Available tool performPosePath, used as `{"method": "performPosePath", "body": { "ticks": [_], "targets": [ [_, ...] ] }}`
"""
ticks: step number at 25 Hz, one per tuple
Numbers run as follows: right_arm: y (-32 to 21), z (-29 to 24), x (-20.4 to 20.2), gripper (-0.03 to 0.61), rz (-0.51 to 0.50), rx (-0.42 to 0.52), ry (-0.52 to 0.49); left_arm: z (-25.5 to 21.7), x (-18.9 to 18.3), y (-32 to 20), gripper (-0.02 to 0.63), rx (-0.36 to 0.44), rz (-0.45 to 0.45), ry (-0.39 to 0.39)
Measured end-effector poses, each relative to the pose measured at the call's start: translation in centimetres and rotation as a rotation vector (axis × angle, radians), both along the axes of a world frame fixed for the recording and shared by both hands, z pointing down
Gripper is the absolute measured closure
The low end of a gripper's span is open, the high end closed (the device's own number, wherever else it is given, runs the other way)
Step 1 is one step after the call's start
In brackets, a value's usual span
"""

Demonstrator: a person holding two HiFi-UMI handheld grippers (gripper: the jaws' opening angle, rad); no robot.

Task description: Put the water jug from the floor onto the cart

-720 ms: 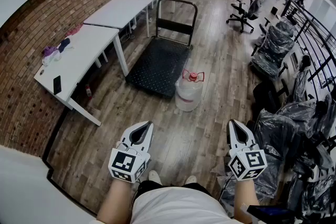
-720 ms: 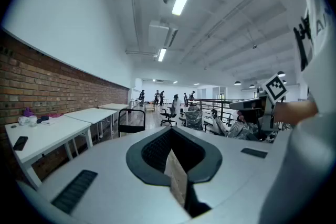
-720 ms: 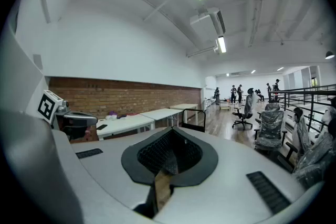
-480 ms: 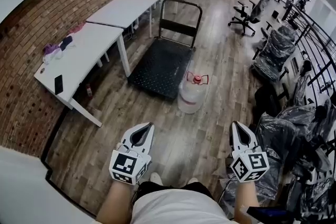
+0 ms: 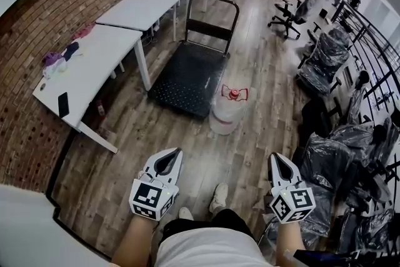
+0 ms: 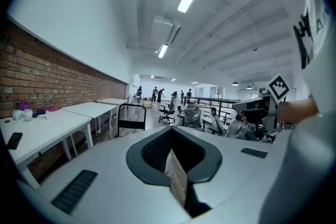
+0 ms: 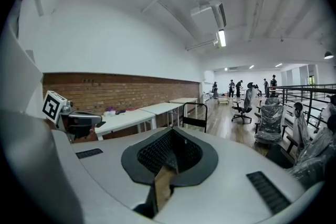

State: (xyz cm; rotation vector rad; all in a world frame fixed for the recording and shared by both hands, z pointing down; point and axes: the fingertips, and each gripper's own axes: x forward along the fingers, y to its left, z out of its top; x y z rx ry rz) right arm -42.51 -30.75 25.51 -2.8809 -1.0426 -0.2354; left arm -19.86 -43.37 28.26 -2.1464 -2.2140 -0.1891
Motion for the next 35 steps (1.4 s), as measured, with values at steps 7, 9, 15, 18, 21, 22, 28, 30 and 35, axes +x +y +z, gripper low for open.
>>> {"method": "performPosePath", "body": {
  "ticks": [7, 9, 15, 18, 21, 22, 28, 30, 35],
  "targets": [
    [5.1, 0.8, 1.7, 0.577, -0.019, 0.009, 0.013, 0.3, 1.2, 4.6, 0.615, 0.015, -0.011, -0.008],
    [7.1, 0.9, 2.2, 0.577, -0.019, 0.015, 0.026, 0.1, 1.6, 6.5, 0.615, 0.022, -0.009, 0.001],
    [14.2, 0.8, 2.9, 0.577, -0.052, 0.024, 0.027, -0.9, 2.8, 13.0, 0.615, 0.039, -0.060, 0.027],
    [17.9, 1.0, 2.5, 0.577, -0.058, 0.036, 0.028, -1.2, 2.1, 16.3, 0.615, 0.052, -0.066, 0.036],
    [20.7, 1.0, 2.8, 0.577, -0.083, 0.045, 0.033, -1.8, 1.3, 18.9, 0.615, 0.045, -0.068, 0.041],
    [21.4, 1.0, 3.0, 0.577, -0.095, 0.045, 0.032, -2.0, 1.1, 19.5, 0.615, 0.042, -0.066, 0.050],
    [23.2, 2.4, 4.8, 0.577, -0.169, 0.077, 0.019, -2.2, 2.1, 22.2, 0.615, 0.067, -0.098, 0.082],
    [23.7, 3.3, 5.3, 0.577, -0.181, 0.100, 0.010, -1.8, 2.4, 23.2, 0.615, 0.075, -0.107, 0.065],
    [26.4, 3.4, 6.7, 0.577, -0.174, 0.101, -0.001, -1.3, 3.6, 26.1, 0.615, 0.075, -0.085, 0.037]
  ]
}}
